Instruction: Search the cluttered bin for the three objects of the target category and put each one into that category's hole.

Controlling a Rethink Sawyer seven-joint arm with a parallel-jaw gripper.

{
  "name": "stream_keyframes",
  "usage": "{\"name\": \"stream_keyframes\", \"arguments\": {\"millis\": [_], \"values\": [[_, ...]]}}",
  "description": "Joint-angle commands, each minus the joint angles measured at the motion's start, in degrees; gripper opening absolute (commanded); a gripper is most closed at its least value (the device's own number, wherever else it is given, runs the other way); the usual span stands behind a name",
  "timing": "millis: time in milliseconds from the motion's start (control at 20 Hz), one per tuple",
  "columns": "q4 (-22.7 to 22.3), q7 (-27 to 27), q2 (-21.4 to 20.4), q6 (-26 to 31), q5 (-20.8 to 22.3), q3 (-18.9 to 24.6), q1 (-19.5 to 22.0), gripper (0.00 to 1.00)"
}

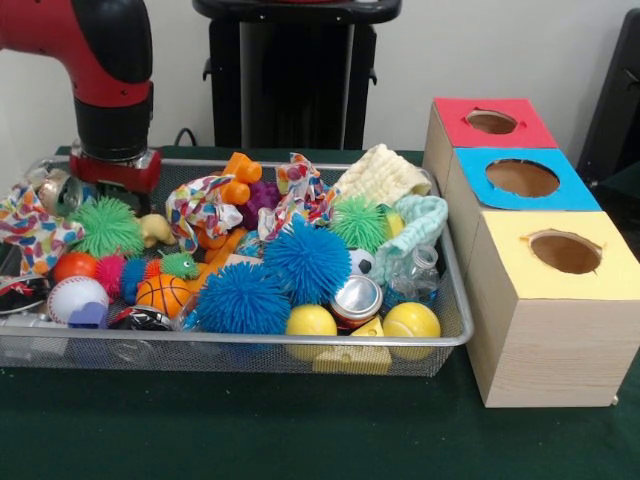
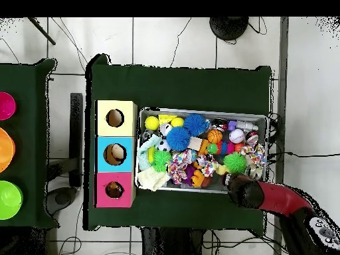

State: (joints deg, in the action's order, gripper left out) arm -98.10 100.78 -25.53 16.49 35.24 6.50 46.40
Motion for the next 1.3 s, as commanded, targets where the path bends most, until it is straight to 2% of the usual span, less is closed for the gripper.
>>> {"name": "stream_keyframes", "arguments": {"millis": [50,250,500,750,1100,1300], "values": [[-7.9,3.7,-7.8,3.6,-3.8,5.1,-1.1,1.0],[-9.8,2.3,-15.9,11.3,-8.0,4.8,-3.5,1.0],[-9.1,0.7,-19.1,15.8,-10.1,4.3,-5.2,1.0],[-7.7,1.1,-17.3,14.9,-10.1,4.2,-5.6,1.0],[-4.4,1.9,-12.0,11.5,-8.8,3.8,-6.4,1.0],[-2.8,0.2,-9.2,10.6,-8.0,5.2,-6.1,1.0]]}}
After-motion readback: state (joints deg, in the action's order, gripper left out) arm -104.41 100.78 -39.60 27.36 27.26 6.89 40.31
